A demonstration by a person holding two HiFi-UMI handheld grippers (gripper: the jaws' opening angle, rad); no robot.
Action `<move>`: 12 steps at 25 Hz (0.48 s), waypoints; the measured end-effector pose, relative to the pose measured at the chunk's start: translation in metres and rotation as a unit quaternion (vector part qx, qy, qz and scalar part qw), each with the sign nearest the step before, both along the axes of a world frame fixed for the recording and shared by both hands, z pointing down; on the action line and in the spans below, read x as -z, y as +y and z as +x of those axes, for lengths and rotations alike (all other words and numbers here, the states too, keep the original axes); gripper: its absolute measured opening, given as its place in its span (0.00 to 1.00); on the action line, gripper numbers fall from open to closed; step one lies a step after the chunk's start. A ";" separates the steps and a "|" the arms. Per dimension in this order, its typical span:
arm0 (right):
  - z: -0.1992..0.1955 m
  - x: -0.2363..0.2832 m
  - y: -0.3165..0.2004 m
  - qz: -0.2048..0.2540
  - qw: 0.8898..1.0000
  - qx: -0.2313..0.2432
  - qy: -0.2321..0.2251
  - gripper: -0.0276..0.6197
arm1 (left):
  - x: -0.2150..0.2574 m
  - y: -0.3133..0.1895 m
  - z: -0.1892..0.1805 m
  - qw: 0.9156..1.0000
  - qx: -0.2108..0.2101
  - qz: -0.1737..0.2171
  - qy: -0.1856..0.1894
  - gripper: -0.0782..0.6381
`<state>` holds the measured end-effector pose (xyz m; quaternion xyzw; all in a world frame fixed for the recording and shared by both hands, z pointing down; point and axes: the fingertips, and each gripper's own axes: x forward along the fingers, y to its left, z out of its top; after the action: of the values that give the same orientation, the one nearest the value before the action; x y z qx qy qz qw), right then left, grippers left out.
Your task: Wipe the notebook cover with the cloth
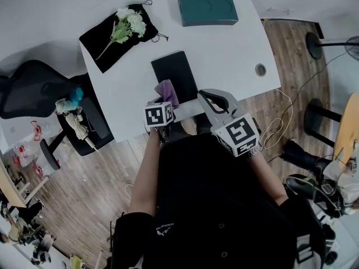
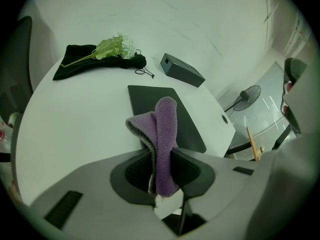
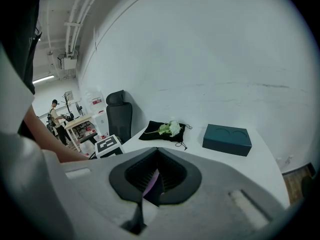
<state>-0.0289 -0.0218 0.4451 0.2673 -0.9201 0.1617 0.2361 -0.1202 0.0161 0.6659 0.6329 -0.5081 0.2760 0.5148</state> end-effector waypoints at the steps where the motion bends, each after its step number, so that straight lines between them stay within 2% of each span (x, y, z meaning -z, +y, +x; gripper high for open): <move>1: -0.001 0.000 0.000 0.000 1.000 0.000 0.000 0.05 | 0.000 0.000 -0.001 1.000 0.001 0.000 -0.001 0.24; 12: -0.013 -0.001 0.008 -0.001 1.000 -0.001 0.000 0.05 | 0.001 0.009 -0.014 1.000 0.003 0.001 -0.002 0.24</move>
<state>-0.0419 -0.0133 0.4463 0.2676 -0.9200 0.1627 0.2357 -0.1344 0.0255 0.6650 0.6315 -0.5111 0.2756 0.5138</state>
